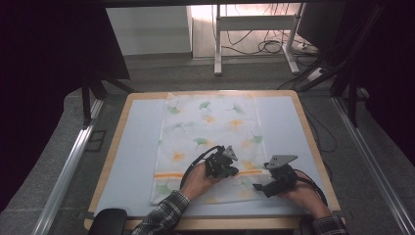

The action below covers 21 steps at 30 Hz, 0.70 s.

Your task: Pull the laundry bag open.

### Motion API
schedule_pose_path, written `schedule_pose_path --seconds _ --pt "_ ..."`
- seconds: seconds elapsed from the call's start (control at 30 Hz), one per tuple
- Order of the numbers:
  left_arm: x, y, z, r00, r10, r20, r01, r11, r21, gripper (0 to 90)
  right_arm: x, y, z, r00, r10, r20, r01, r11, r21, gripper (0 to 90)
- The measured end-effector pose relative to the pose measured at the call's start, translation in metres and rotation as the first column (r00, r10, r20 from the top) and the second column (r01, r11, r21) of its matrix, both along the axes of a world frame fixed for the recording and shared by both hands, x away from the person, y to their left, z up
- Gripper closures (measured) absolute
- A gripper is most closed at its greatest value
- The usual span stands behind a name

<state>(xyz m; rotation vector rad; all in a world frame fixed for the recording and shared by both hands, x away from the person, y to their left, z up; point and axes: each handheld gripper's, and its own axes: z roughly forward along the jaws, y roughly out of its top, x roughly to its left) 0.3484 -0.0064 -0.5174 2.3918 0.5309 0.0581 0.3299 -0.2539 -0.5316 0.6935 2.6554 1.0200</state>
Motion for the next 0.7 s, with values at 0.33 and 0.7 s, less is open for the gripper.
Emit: schedule_pose_path --seconds 0.33,0.7 --pt "-0.005 0.010 -0.001 0.9999 0.013 0.007 -0.013 0.9999 0.002 90.0 0.000 0.000 0.000 1.0000 -0.003 0.001 0.003 1.0000 0.002 7.4" --pt "-0.008 0.025 0.001 0.9994 0.035 -0.001 -0.035 0.9994 0.004 90.0 0.000 0.000 0.000 1.0000 -0.004 0.002 0.004 1.0000 0.003 7.4"
